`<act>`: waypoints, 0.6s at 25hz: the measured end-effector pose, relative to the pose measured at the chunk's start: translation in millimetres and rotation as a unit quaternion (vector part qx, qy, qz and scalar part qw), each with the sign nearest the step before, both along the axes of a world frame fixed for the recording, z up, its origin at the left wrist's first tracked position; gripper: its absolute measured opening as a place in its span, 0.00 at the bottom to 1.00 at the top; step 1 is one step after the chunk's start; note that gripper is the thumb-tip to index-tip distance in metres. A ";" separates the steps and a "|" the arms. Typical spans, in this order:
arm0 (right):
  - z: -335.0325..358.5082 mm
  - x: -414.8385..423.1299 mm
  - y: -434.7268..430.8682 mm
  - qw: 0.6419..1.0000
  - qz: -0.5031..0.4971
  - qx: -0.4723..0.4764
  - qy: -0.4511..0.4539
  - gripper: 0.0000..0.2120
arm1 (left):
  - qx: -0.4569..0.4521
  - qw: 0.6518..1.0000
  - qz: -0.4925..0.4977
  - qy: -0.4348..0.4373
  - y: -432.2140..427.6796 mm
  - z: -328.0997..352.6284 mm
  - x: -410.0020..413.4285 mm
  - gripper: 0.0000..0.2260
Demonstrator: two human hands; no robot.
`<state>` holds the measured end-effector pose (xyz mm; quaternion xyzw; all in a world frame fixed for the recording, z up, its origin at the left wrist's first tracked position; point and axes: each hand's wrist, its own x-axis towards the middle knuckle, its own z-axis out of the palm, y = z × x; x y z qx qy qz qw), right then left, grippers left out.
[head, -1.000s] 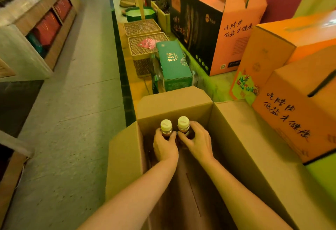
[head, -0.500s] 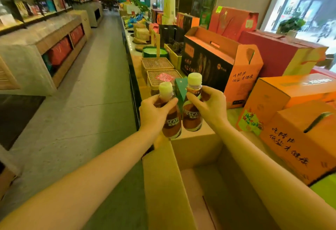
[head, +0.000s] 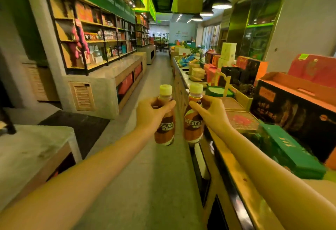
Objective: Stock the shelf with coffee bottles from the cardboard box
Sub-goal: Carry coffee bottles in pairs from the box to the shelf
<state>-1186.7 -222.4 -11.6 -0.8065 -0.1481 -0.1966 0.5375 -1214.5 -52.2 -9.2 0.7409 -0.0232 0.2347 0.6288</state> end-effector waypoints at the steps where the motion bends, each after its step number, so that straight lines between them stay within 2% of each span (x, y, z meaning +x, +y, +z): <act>1: 4.4 10.7 35.0 1.000 0.013 0.007 -0.001 0.10 | 0.012 1.000 0.012 -0.004 33.7 6.3 4.7 0.09; 4: 19.7 40.6 140.0 0.998 0.057 0.012 -0.013 0.07 | 0.028 0.999 0.041 0.010 130.8 27.4 15.3 0.10; 9: 40.1 90.8 295.3 0.986 0.168 -0.006 -0.013 0.11 | 0.011 0.990 0.143 0.005 275.0 41.4 44.2 0.14; 15: 47.1 163.6 473.1 0.945 0.326 0.000 -0.036 0.07 | -0.017 0.964 0.265 -0.008 423.7 47.2 89.0 0.12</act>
